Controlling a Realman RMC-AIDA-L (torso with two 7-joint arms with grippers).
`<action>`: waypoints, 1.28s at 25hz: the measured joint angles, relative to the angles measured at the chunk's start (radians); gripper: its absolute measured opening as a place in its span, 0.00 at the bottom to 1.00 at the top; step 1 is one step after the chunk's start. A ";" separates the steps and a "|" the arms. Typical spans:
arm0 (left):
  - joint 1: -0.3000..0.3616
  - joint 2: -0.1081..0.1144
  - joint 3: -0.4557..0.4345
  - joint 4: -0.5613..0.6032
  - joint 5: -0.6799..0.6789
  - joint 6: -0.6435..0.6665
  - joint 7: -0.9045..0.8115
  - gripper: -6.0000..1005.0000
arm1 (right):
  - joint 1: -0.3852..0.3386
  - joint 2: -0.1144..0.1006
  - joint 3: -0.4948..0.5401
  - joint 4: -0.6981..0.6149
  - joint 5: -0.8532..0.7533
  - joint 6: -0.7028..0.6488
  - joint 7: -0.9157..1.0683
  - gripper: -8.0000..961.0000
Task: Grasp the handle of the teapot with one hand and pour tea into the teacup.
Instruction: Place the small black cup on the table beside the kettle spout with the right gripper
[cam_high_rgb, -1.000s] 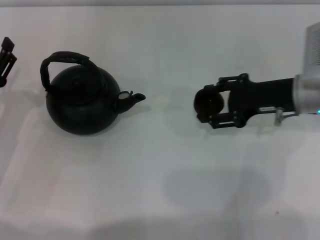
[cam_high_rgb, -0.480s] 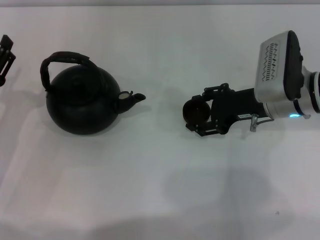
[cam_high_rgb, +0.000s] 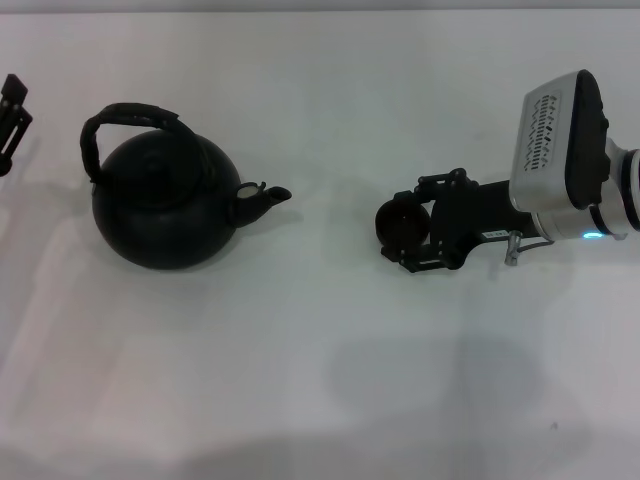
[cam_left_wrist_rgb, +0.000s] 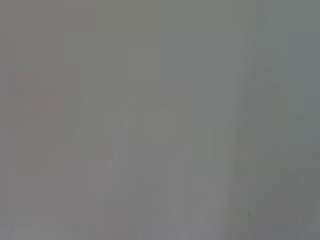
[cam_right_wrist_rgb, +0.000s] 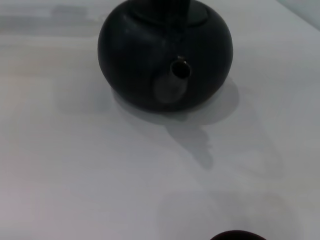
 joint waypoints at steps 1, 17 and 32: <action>0.002 0.000 0.000 0.000 0.000 0.000 0.000 0.80 | 0.000 0.000 0.000 0.000 0.000 0.000 0.000 0.85; 0.011 -0.001 0.000 0.000 0.001 -0.005 0.000 0.80 | -0.008 -0.007 0.004 -0.023 0.000 0.021 0.002 0.89; 0.025 0.000 0.000 0.000 0.001 -0.007 0.000 0.80 | -0.070 -0.006 0.163 -0.163 0.039 0.167 -0.008 0.90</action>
